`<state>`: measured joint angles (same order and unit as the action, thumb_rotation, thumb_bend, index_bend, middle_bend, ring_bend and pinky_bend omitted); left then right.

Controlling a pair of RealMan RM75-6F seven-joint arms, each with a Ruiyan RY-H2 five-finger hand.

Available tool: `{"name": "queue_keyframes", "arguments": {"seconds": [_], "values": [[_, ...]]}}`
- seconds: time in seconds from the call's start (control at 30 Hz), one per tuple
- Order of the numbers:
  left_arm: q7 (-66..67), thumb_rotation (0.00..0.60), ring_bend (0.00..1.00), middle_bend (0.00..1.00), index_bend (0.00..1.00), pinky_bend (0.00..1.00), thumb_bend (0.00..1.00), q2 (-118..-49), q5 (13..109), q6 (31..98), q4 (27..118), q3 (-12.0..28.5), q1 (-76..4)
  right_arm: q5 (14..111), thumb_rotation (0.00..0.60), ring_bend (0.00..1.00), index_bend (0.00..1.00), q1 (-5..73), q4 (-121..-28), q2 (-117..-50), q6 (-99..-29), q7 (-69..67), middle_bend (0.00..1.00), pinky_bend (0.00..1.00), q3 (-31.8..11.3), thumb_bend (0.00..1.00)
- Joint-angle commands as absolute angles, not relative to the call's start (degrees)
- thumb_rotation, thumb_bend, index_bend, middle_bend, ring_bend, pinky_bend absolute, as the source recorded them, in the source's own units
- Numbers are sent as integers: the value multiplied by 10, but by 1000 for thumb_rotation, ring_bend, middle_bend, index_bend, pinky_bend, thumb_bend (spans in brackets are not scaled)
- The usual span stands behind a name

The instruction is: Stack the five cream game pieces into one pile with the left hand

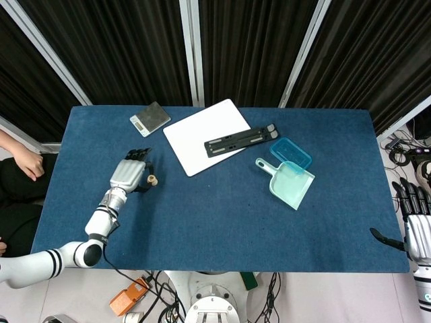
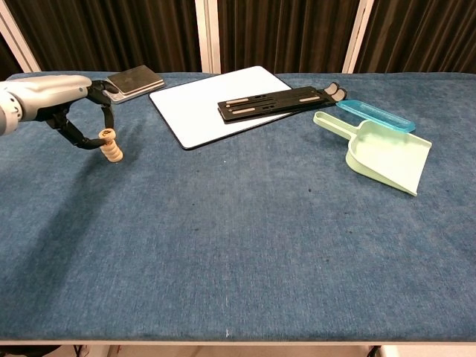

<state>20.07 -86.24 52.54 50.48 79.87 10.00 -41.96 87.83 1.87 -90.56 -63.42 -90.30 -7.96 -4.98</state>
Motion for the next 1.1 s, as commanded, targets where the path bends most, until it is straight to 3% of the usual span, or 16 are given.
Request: {"name": "queue_keyframes", "arguments": {"seconds": [0.03, 0.87, 1.1], "values": [[200, 600, 0, 0, 488, 0, 323, -862, 523, 504, 797, 99, -420, 879, 600, 0, 0, 19, -905, -634, -903, -80, 0, 0, -50, 159], [197, 600, 0, 0, 431, 0, 293, -862, 515, 507, 791, 93, -421, 878, 600, 0, 0, 18, -910, -633, -904, -75, 0, 0, -51, 158], [162, 598, 0, 0, 277, 0, 282, -832, 543, 555, 836, 102, -395, 877, 600, 0, 0, 17, -912, -628, -903, -76, 0, 0, -50, 158]]}}
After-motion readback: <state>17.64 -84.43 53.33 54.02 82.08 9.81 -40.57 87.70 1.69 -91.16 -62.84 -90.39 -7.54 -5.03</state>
